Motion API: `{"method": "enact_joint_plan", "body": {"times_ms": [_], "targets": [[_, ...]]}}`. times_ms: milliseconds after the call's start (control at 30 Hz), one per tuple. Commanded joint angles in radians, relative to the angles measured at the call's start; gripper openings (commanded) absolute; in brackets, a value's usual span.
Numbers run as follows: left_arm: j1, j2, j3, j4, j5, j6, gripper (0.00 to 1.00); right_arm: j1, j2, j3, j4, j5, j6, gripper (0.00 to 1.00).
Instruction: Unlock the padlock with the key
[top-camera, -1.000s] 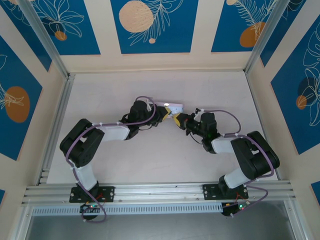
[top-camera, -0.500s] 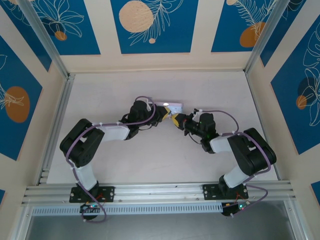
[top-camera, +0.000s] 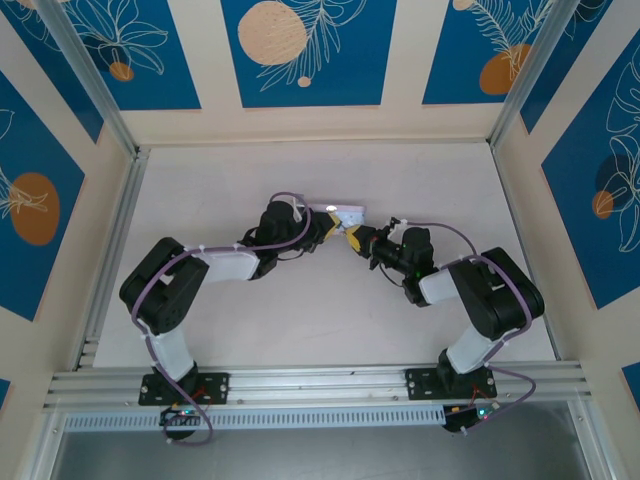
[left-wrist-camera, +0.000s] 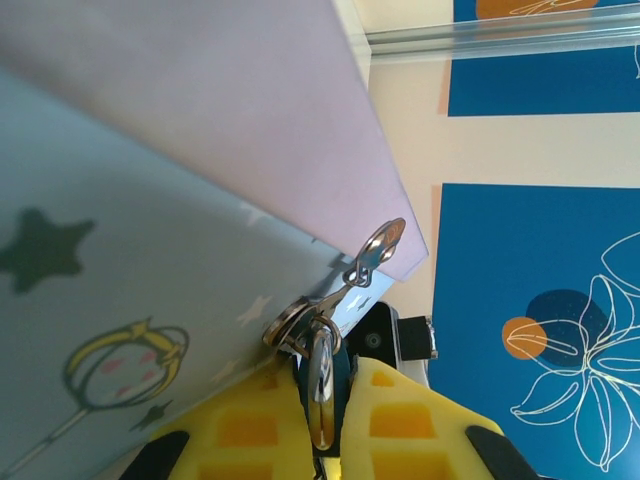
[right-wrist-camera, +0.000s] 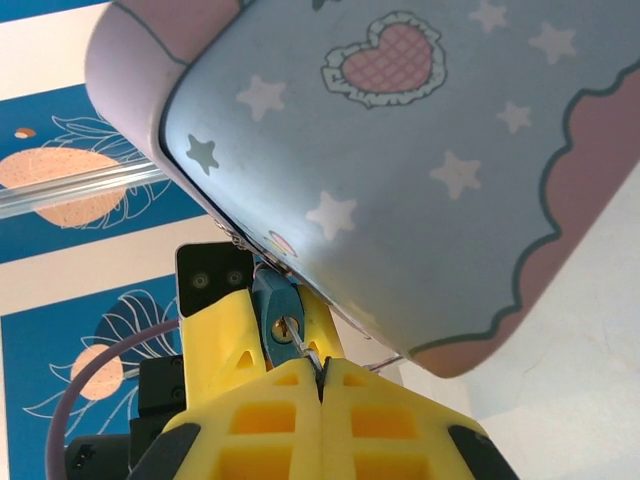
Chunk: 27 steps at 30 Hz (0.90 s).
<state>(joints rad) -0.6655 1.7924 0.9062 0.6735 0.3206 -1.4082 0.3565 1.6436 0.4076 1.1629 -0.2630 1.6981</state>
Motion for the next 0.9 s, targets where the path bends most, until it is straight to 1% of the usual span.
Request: {"method": "enact_joint_plan", "body": {"times_ms": [0, 300, 467, 667, 867], "targets": [[-0.03, -0.037, -0.003, 0.063, 0.122, -0.002, 0.0, -0.006, 0.026, -0.001, 0.061, 0.034, 0.037, 0.0], [-0.03, -0.039, 0.0, 0.049, 0.12, 0.006, 0.0, -0.006, 0.033, 0.017, 0.086, 0.018, 0.071, 0.0], [-0.03, -0.036, 0.002, 0.044, 0.116, 0.007, 0.0, 0.037, 0.014, 0.043, 0.062, 0.016, 0.068, 0.0], [-0.03, -0.035, 0.007, 0.04, 0.115, 0.009, 0.0, 0.084, 0.01, 0.037, 0.04, 0.045, 0.05, 0.0], [-0.03, -0.035, 0.003, 0.038, 0.116, 0.01, 0.0, 0.074, 0.027, 0.031, 0.051, 0.056, 0.053, 0.0]]}}
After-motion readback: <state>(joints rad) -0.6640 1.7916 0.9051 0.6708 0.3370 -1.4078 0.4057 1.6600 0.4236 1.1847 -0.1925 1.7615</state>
